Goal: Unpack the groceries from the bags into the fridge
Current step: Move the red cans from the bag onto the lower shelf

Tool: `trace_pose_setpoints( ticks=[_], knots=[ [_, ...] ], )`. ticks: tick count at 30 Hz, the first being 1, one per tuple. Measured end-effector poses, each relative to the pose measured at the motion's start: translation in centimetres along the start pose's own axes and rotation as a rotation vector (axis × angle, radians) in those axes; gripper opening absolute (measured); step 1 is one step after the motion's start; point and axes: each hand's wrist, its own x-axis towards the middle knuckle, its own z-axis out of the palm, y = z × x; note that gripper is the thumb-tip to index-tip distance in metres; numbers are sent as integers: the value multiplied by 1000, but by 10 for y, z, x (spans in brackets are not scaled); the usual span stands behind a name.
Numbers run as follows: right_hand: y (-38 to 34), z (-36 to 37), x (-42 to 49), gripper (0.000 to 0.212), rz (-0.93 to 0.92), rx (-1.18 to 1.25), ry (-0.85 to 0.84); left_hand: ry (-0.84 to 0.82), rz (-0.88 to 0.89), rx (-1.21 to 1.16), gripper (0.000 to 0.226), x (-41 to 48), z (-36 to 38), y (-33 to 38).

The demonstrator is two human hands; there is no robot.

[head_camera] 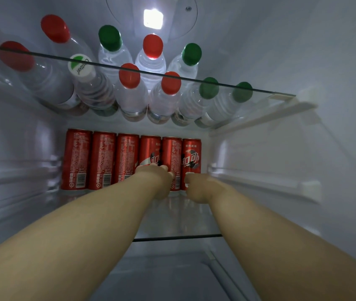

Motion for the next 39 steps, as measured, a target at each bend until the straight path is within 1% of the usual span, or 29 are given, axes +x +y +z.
trace_pose_setpoints(
  ticks=[3, 6, 9, 12, 16, 18, 22, 25, 27, 29, 32, 36, 39],
  knots=[
    [0, 0, -4, 39, -17, 22, 14, -29, -24, -12, 68, 1, 1, -1],
    [-1, -1, -9, 42, -27, 32, 13, -44, -43, 17, 70, 2, 1, -2],
    [0, -2, -11, 43, -35, 37, 17, -51, -48, 68, 68, 2, 1, -1],
    [1, -3, -11, 41, -43, 47, 29, -35, -28, 56, 64, 2, 0, -1],
    [4, 0, -8, 37, -50, 140, 84, 75, -2, -60, 54, 0, -1, -7],
    [4, 2, -7, 36, -51, 175, 117, 126, 10, -138, 43, -6, -3, -9],
    [0, 1, -15, 36, -42, 249, 189, 170, 15, -316, 22, -25, -9, -12],
    [-7, 0, -28, 31, -38, 293, 235, 209, -31, -390, 20, -43, -10, -20],
    [-12, -3, -40, 27, -38, 320, 283, 265, -91, -417, 20, -59, -11, -23],
    [-18, -6, -55, 25, -42, 356, 317, 317, -134, -451, 15, -78, -12, -25],
    [-28, -7, -82, 24, -113, 441, 380, 403, -150, -509, 11, -112, -14, -25],
    [-43, -6, -133, 23, -187, 545, 478, 628, -184, -588, 21, -166, -6, -29],
    [-54, 4, -178, 25, -244, 620, 483, 737, -184, -653, 20, -211, 8, -29]
  ],
)
